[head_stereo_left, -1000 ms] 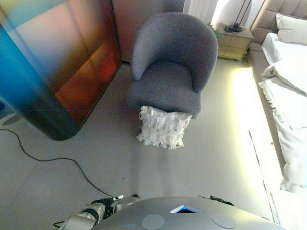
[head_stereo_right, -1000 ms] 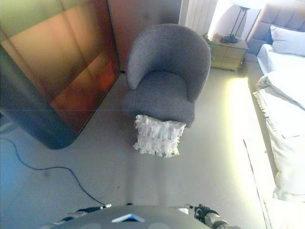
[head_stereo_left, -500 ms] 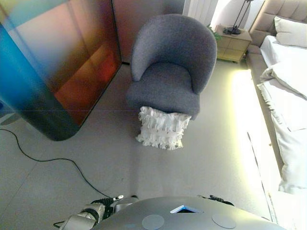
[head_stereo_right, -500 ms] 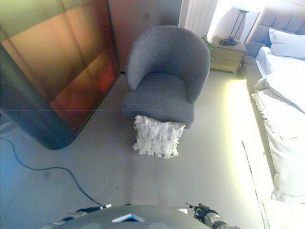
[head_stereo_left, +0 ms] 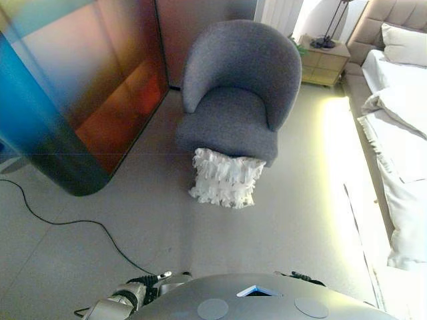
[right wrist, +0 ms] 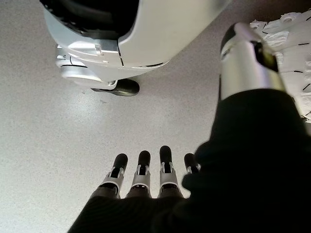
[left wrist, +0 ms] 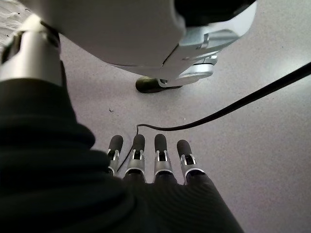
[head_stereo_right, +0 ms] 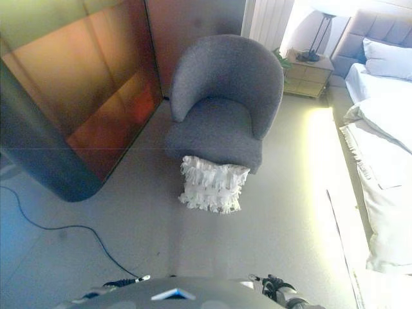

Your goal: Pick up the cushion and take it to the sofa

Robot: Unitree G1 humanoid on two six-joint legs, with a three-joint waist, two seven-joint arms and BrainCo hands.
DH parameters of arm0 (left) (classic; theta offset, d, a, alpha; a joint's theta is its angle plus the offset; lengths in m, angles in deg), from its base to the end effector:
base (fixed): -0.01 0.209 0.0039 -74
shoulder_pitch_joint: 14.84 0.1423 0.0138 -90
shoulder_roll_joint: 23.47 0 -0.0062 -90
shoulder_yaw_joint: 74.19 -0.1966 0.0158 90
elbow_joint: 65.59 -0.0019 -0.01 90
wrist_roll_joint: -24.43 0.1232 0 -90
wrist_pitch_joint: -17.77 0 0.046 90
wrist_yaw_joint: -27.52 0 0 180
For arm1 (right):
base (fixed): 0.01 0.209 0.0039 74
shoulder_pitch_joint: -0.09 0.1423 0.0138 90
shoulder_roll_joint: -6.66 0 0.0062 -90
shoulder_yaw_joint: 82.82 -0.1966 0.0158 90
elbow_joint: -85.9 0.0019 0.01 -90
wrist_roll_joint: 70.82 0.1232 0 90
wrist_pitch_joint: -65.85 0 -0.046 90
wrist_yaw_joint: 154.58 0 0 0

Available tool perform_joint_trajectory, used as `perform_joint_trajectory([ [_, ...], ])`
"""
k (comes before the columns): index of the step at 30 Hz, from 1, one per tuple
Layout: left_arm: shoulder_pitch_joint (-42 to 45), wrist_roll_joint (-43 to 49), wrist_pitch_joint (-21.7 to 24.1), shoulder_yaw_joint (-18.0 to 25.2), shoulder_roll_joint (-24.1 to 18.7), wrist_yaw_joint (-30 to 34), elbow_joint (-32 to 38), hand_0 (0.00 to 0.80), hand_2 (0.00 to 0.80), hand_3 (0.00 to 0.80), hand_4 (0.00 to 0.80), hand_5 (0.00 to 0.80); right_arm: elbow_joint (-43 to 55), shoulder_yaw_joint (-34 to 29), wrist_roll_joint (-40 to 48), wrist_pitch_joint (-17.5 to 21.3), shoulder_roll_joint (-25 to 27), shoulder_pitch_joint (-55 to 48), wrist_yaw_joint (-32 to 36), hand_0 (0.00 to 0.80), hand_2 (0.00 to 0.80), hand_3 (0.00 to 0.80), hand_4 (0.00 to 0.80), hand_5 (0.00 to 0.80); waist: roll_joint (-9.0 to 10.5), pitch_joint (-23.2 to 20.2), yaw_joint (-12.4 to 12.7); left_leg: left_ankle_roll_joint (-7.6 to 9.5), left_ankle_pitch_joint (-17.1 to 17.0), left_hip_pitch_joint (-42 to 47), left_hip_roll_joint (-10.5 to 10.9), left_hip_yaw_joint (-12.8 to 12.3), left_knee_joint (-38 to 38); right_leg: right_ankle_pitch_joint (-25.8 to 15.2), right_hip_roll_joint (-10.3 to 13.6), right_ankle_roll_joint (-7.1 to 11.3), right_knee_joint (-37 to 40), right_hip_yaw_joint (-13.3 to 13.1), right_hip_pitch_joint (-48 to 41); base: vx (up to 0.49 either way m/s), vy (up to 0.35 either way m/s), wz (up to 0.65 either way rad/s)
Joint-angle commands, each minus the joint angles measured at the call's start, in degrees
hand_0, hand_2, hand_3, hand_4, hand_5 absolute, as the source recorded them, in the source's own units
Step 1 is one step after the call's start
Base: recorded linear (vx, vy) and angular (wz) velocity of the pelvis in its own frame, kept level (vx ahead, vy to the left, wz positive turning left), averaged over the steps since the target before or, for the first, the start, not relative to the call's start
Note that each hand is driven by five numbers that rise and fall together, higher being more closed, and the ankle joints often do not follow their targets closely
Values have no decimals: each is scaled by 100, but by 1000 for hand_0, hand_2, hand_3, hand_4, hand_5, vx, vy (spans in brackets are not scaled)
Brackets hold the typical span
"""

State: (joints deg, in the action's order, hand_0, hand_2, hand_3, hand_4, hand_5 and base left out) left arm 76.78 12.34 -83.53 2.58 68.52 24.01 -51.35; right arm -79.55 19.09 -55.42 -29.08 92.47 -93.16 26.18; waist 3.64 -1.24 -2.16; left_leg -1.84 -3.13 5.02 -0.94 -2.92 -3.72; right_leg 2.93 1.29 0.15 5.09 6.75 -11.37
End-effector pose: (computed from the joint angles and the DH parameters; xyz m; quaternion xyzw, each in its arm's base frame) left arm 0.0312 0.2264 -0.1201 0.0981 0.6961 0.0805 0.7066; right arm 0.0266 -0.2134 -0.1233 -0.0284 0.6651 -0.0650 0.7434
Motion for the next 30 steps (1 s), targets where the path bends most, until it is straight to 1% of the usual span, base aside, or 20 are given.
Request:
perform_joint_trajectory([
  [1, -367, -203, 214, 252, 172, -159, -224, 0, 0, 0, 0, 0, -217, 22, -34, -98, 138, 600, 32, 0, 0, 0, 0, 0, 122, 570, 224, 270, 728, -584, -172, -475, 2285, -232, 14, -45, -280, -123, 536, -32, -167, 8],
  [2, -359, -248, 215, 270, 178, -136, -217, 0, 0, 0, 0, 0, -203, 45, -30, -116, 163, 620, 37, 0, 0, 0, 0, 0, 139, 635, 251, 310, 687, -834, -196, -468, 2717, -224, 4, -104, -360, -147, 560, -15, -152, 16],
  [3, -350, -352, 156, 302, 183, -94, -203, 0, 0, 0, 0, 0, -191, 68, -2, -107, 217, 643, 60, 0, 0, 0, 0, 0, 106, 760, 323, 346, 625, -1178, -152, -372, 3046, -189, -62, -160, -449, -233, 528, 15, -89, 18],
  [4, -315, -431, 167, 351, 191, -117, -214, 0, 0, 0, 0, 0, -184, 77, 34, -101, 240, 674, 60, 0, 0, 0, 0, 0, 58, 850, 400, 321, 509, -1397, -41, -311, 2966, -132, -123, -152, -487, -311, 451, 59, -48, 6],
  [6, -248, -563, 197, 442, 204, -173, -232, 0, 0, 0, 0, 0, -196, 35, -30, -91, 261, 711, 76, 0, 0, 0, 0, 0, -36, 921, 477, 244, 277, -1553, 63, -277, 2512, 0, -233, -141, -516, -390, 333, 153, 4, -21],
  [7, -204, -626, 198, 478, 193, -198, -243, 0, 0, 0, 0, 0, -233, 17, -114, -78, 268, 715, 95, 0, 0, 0, 0, 0, -117, 932, 508, 162, 77, -1581, 64, -366, 2024, 84, -318, -131, -521, -404, 226, 265, 26, -19],
  [9, -129, -615, 205, 500, 192, -208, -244, 0, 0, 0, 0, 0, -264, -14, -193, -38, 269, 670, 96, 0, 0, 0, 0, 0, -203, 899, 553, 109, -123, -1615, 127, -517, 1368, 209, -416, -111, -509, -410, 42, 323, 31, 4],
  [12, -8, -559, 235, 492, 171, -140, -281, 0, 0, 0, 0, 0, -323, -59, -171, -35, 276, 620, 83, 0, 0, 0, 0, 0, -346, 784, 661, 10, -519, -1643, 174, -554, 321, 623, -642, -142, -677, -551, -330, 440, 33, 17],
  [14, 43, -523, 264, 498, 169, -70, -324, 0, 0, 0, 0, 0, -392, -82, -158, -64, 261, 620, 77, 0, 0, 0, 0, 0, -366, 711, 709, 3, -492, -1641, 183, -579, -125, 874, -720, -153, -835, -669, -490, 491, 40, 19],
  [17, 109, -449, 179, 496, 190, -21, -335, 0, 0, 0, 0, 0, -473, -123, -177, -160, 240, 584, 52, 0, 0, 0, 0, 0, -373, 614, 741, -62, -329, -1862, 56, -593, -128, 1276, -753, -170, -1057, -669, -693, 576, 56, -13],
  [19, 136, -366, 174, 510, 198, 2, -357, 0, 0, 0, 0, 0, -524, -160, -196, -232, 223, 554, 41, 0, 0, 0, 0, 0, -362, 566, 755, -84, -325, -1934, -6, -586, -128, 1449, -734, -159, -1222, -665, -772, 628, 75, -24],
  [22, 121, -361, 121, 498, 188, 27, -375, 0, 0, 0, 0, 0, -555, -185, -172, -354, 238, 539, 48, 0, 0, 0, 0, 0, -353, 546, 810, -63, -392, -2018, -39, -452, -128, 1608, -652, -107, -1571, -708, -831, 723, 122, -17],
  [23, 89, -420, 86, 497, 155, 23, -378, 0, 0, 0, 0, 0, -542, -169, -63, -406, 238, 552, 20, 0, 0, 0, 0, 0, -292, 553, 838, 18, -334, -1987, 39, -349, -128, 1546, -527, -30, -1796, -669, -836, 760, 159, -30],
  [24, 87, -441, 95, 529, 138, 21, -389, 0, 0, 0, 0, 0, -564, -202, -33, -416, 233, 570, 20, 0, 0, 0, 0, 0, -289, 541, 859, 31, -379, -2018, 42, -311, -128, 1361, -461, 73, -1975, -669, -795, 799, 168, -30],
  [25, 76, -422, 151, 583, 99, 23, -410, 0, 0, 0, 0, 0, -573, -274, -15, -431, 219, 581, 31, 0, 0, 0, 0, 0, -220, 546, 879, 119, -383, -1958, 151, -178, -108, 1132, -317, 208, -2297, -682, -754, 770, 157, -23],
  [26, 66, -409, 195, 621, 56, 43, -396, 0, 0, 0, 0, 0, -560, -324, -58, -416, 210, 572, 66, 0, 0, 0, 0, 0, -165, 548, 896, 186, -353, -1968, 239, -61, 167, 857, -192, 331, -2522, -674, -716, 645, 124, -7],
  [27, 56, -416, 215, 633, 38, 53, -383, 0, 0, 0, 0, 0, -559, -342, -101, -393, 206, 569, 83, 0, 0, 0, 0, 0, -156, 532, 907, 211, -341, -2007, 256, -23, 337, 710, -154, 381, -2596, -667, -681, 684, 119, 1],
  [28, 21, -456, 277, 681, -13, 40, -370, 0, 0, 0, 0, 0, -527, -347, -232, -302, 185, 563, 151, 0, 0, 0, 0, 0, -92, 502, 946, 333, -229, -2015, 363, 42, 636, 369, -15, 532, -2965, -593, -616, 696, 107, 3],
  [29, -14, -434, 267, 710, -60, 0, -341, 0, 0, 0, 0, 0, -472, -359, -245, -208, 164, 552, 179, 0, 0, 0, 0, 0, -38, 465, 952, 438, -147, -1941, 461, 41, 686, 28, 70, 675, -3237, -572, -522, 787, 113, -1],
  [30, -65, -346, 230, 678, -110, -13, -295, 0, 0, 0, 0, 0, -398, -363, -237, -115, 153, 537, 210, 0, 0, 0, 0, 0, -38, 416, 937, 524, -62, -1875, 507, 51, 734, -242, 59, 753, -3475, -578, -360, 613, 72, -10],
])
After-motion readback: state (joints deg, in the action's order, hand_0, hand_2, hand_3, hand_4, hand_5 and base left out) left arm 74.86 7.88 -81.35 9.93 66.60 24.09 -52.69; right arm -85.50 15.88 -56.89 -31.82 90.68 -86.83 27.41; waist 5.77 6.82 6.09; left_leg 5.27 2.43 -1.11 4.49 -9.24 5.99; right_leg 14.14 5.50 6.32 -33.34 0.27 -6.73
